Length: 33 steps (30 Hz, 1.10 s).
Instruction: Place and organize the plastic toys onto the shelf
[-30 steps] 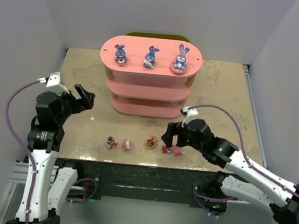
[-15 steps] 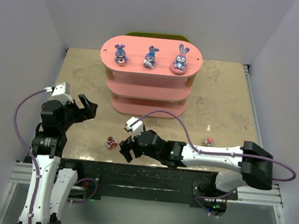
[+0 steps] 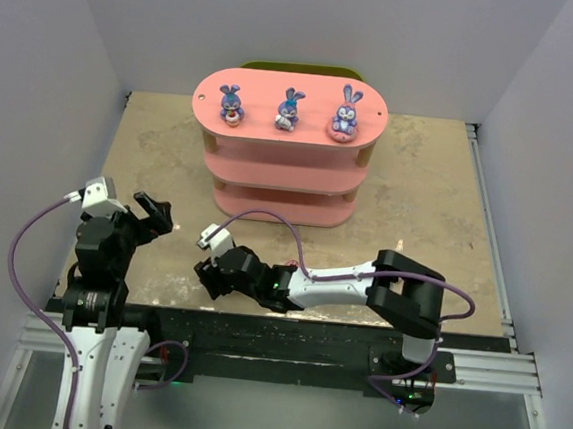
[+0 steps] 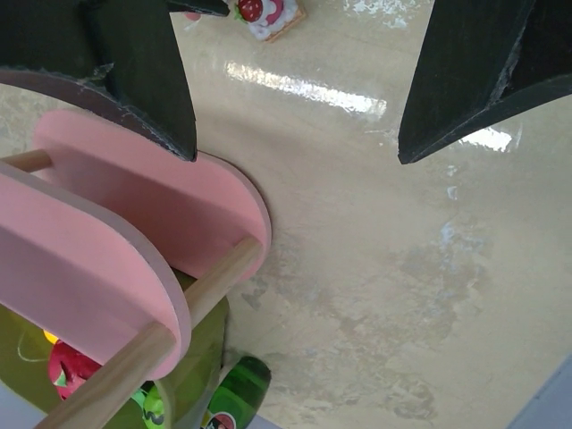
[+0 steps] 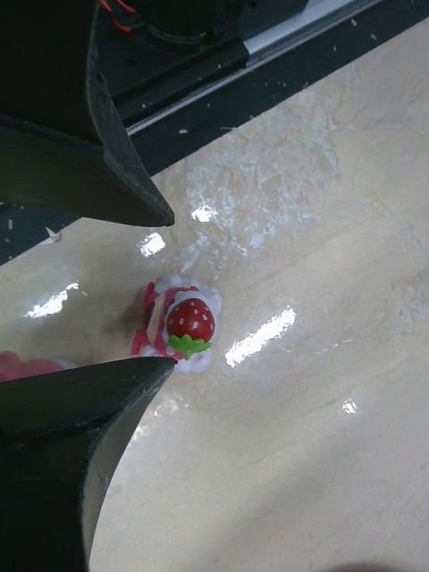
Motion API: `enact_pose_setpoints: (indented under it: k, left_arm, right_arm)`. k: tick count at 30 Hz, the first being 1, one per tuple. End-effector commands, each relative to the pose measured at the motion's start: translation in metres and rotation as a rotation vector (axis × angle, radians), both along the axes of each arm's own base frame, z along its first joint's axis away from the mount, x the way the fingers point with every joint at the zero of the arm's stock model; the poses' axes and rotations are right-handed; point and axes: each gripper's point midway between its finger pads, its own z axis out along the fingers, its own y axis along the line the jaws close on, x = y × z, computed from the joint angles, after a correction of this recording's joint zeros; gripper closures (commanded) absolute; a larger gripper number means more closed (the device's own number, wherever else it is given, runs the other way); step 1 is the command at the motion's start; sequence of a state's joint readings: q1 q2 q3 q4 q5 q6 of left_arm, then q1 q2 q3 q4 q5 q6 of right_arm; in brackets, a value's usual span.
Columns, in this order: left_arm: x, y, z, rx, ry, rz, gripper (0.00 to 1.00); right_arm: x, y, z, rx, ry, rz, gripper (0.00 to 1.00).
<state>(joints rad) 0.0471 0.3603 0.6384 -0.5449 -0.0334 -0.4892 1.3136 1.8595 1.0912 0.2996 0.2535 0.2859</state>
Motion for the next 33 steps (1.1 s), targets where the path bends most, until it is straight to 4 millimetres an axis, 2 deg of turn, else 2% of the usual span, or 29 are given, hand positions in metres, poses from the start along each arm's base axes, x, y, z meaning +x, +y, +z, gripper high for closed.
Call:
enact_pose_setpoints:
  k: [1,4,7,8,13,14,16,18,27,28,31,33]
  left_arm:
    - [0.003,0.01,0.014,0.004,-0.068,0.062,0.02]
    - [0.001,0.009,0.017,0.003,-0.081,0.059,0.02]
    - [0.001,0.009,0.018,0.005,-0.087,0.059,0.02]
    - [0.001,0.009,0.018,0.005,-0.085,0.059,0.02]
    - [0.001,0.008,0.018,0.006,-0.088,0.052,0.02]
    - [0.001,0.008,0.018,0.006,-0.088,0.052,0.02]
    - [0.001,0.008,0.019,0.006,-0.089,0.051,0.02]
    - [0.001,0.008,0.019,0.006,-0.089,0.051,0.02]
    - [0.001,0.008,0.018,0.007,-0.089,0.048,0.02]
    - [0.0,0.008,0.019,0.007,-0.092,0.048,0.02]
    - [0.0,0.008,0.02,0.007,-0.094,0.048,0.02]
    - [0.0,0.007,0.02,0.007,-0.095,0.046,0.02]
  right_arm:
    - [0.018,0.02,0.022,0.066,-0.065,-0.065,0.39]
    - [0.021,0.02,0.012,0.05,-0.062,-0.083,0.44]
    - [0.024,0.02,0.006,0.042,-0.062,-0.101,0.55]
    - [0.025,0.02,0.006,0.043,-0.062,-0.113,0.61]
    - [0.03,0.017,0.005,0.049,-0.069,-0.146,0.72]
    - [0.03,0.017,0.005,0.048,-0.069,-0.148,0.79]
    - [0.031,0.017,0.007,0.053,-0.074,-0.156,0.87]
    - [0.035,0.016,0.014,0.067,-0.084,-0.179,0.99]
    - [0.052,0.011,0.05,0.17,-0.105,-0.313,1.0]
    - [0.057,0.006,0.061,0.19,-0.116,-0.353,1.0]
    - [0.072,-0.01,0.074,0.208,-0.119,-0.465,1.0]
    - [0.083,-0.025,0.074,0.21,-0.096,-0.543,1.0]
